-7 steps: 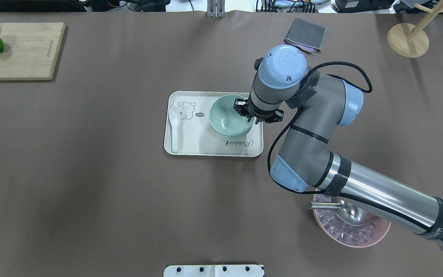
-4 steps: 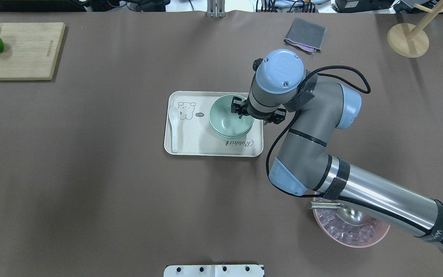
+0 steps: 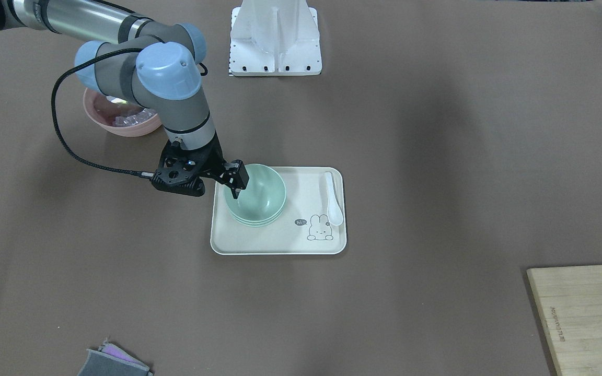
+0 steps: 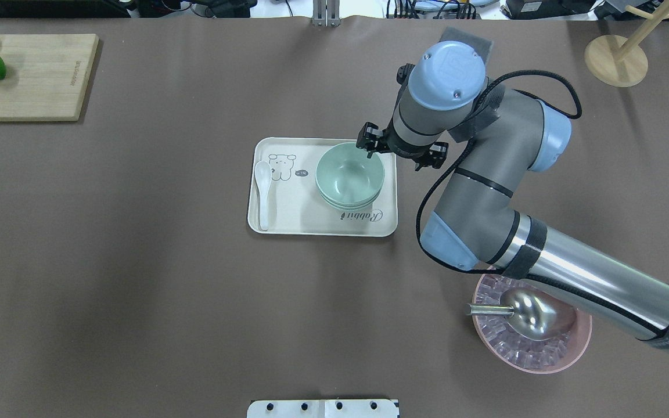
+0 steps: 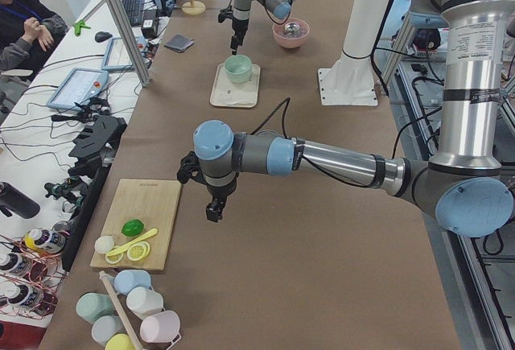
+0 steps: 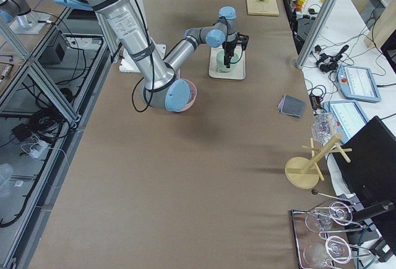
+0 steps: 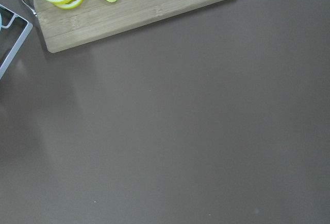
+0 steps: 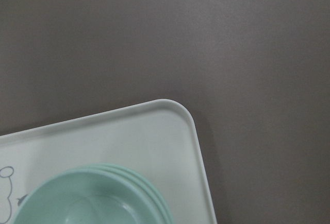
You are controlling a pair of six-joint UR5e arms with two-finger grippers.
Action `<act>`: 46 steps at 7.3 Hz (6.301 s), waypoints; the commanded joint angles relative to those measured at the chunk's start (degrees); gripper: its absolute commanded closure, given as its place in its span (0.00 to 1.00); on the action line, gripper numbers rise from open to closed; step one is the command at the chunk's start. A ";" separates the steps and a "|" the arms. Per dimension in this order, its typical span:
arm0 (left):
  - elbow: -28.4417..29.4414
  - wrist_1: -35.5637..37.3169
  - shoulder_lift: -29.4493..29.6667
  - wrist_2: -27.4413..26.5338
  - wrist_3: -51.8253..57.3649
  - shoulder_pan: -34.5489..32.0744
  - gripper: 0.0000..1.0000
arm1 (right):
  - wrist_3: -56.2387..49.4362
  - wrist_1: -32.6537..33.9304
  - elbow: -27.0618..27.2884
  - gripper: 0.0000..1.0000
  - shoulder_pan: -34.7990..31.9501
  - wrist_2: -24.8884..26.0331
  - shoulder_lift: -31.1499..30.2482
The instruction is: Stack green bowls together
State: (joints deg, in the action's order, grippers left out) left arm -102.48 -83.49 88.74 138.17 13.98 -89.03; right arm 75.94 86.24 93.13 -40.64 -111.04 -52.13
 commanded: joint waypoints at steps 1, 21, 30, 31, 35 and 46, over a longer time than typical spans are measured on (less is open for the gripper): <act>0.00 0.00 0.03 -0.09 0.00 -0.09 0.01 | -10.49 0.42 4.92 0.00 -7.49 -6.45 -7.77; 1.41 -2.02 -4.71 0.08 -0.01 -0.61 0.01 | -79.72 7.90 10.30 0.00 -50.33 -19.13 -46.40; 1.23 -4.04 -5.33 -0.62 -0.27 -0.61 0.01 | -79.46 7.63 10.23 0.00 -50.24 -19.13 -46.49; 1.23 -4.04 -5.33 -0.62 -0.27 -0.61 0.01 | -79.46 7.63 10.23 0.00 -50.24 -19.13 -46.66; 1.06 -4.04 -5.42 -0.62 -0.35 -0.88 0.01 | -79.46 7.63 10.14 0.00 -50.24 -19.13 -46.57; 0.97 -3.96 -5.42 -0.62 -0.35 -1.05 0.01 | -79.54 7.63 9.70 0.00 -50.15 -19.13 -46.49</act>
State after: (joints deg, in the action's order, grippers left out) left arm -101.46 -87.52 83.32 137.55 13.61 -90.07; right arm -3.60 93.87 102.83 -90.79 -130.17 -98.64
